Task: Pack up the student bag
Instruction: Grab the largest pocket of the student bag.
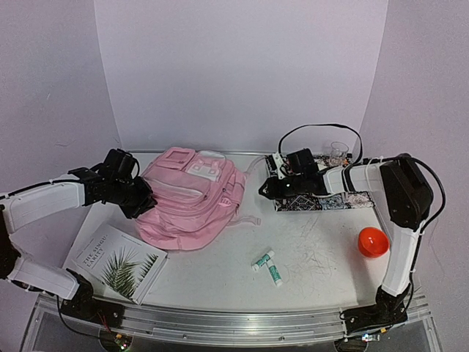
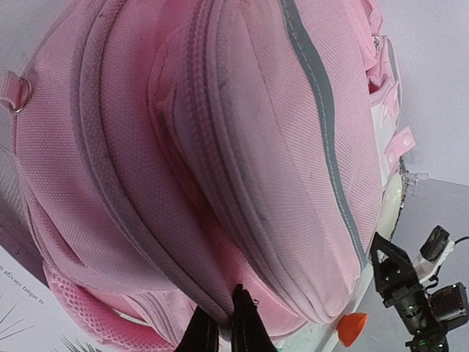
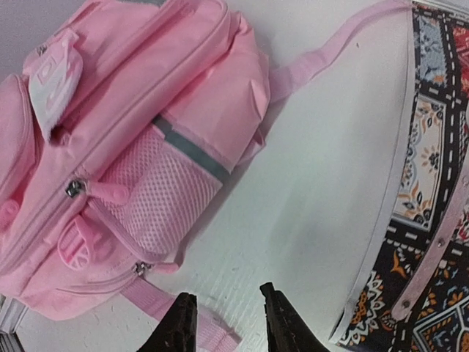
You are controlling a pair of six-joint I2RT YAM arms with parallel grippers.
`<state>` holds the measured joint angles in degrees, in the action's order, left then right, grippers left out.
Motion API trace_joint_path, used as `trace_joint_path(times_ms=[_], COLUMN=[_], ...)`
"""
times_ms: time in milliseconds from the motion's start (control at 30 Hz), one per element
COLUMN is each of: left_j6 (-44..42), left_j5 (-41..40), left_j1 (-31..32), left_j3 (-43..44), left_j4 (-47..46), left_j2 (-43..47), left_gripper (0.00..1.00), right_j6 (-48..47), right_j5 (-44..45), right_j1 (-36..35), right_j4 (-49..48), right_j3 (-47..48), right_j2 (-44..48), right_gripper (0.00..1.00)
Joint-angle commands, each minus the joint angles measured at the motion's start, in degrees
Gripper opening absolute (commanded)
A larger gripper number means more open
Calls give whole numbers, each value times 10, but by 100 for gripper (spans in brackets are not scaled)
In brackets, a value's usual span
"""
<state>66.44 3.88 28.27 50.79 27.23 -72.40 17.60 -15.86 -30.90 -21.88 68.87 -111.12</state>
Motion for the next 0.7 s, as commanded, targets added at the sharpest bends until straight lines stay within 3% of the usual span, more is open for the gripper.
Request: trace_joint_path(times_ms=[0,300,667], left_j6=[5,23,34], left_j5=[-5,12,18], left_j1=[-1,-1,0], left_j3=[57,79,84], left_j4=[-46,-46,-46], left_j2=[11,8,8], left_gripper=[0,0,0], right_j6=[-9,4,-4], right_j5=[-40,-66,-95], right_j1=[-11,-42,-63], right_j4=[-83,-186,-202], right_j3=[-51,-24,23], right_j2=[11,-79,-142], right_gripper=[38,45,50])
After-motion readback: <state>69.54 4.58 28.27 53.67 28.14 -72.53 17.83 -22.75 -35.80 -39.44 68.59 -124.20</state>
